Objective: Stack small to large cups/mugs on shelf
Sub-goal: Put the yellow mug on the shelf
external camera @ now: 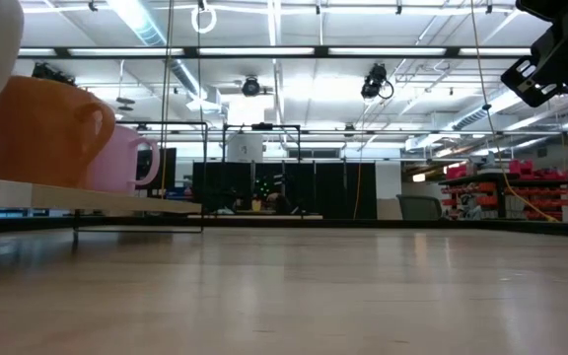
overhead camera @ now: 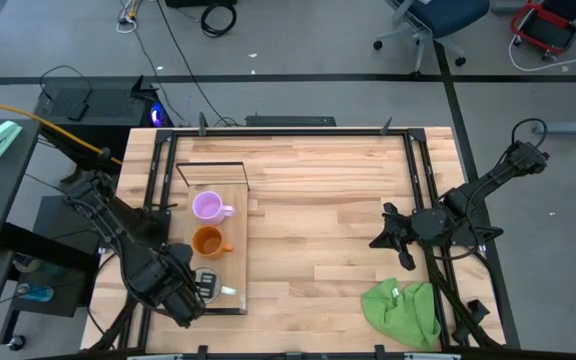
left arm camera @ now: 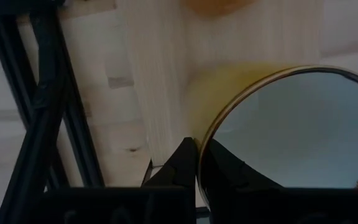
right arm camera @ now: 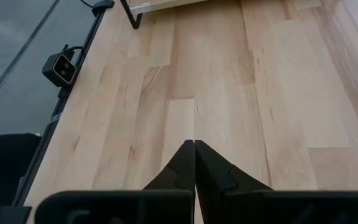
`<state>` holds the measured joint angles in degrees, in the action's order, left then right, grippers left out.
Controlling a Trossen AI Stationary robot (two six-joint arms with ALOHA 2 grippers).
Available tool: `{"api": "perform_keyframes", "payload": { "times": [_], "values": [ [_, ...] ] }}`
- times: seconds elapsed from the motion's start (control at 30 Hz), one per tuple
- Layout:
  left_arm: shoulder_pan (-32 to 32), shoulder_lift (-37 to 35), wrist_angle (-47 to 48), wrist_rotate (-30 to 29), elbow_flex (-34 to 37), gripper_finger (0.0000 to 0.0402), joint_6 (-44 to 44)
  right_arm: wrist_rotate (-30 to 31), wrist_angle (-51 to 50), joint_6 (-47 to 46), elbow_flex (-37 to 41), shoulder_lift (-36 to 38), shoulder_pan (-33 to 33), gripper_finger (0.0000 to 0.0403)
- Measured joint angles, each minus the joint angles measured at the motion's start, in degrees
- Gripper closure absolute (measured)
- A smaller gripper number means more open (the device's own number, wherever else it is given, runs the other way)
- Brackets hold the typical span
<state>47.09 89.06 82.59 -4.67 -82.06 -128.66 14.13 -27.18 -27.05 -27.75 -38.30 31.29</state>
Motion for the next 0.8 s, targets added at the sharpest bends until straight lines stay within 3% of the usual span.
{"api": "perform_keyframes", "payload": {
  "times": [0.8],
  "values": [
    [0.7, 1.0, -2.9, -0.4, 0.1, 0.0383, 0.6, 0.0, 0.0, 0.0, 0.0, 0.0, 0.0, 0.0395]
  ]
}}
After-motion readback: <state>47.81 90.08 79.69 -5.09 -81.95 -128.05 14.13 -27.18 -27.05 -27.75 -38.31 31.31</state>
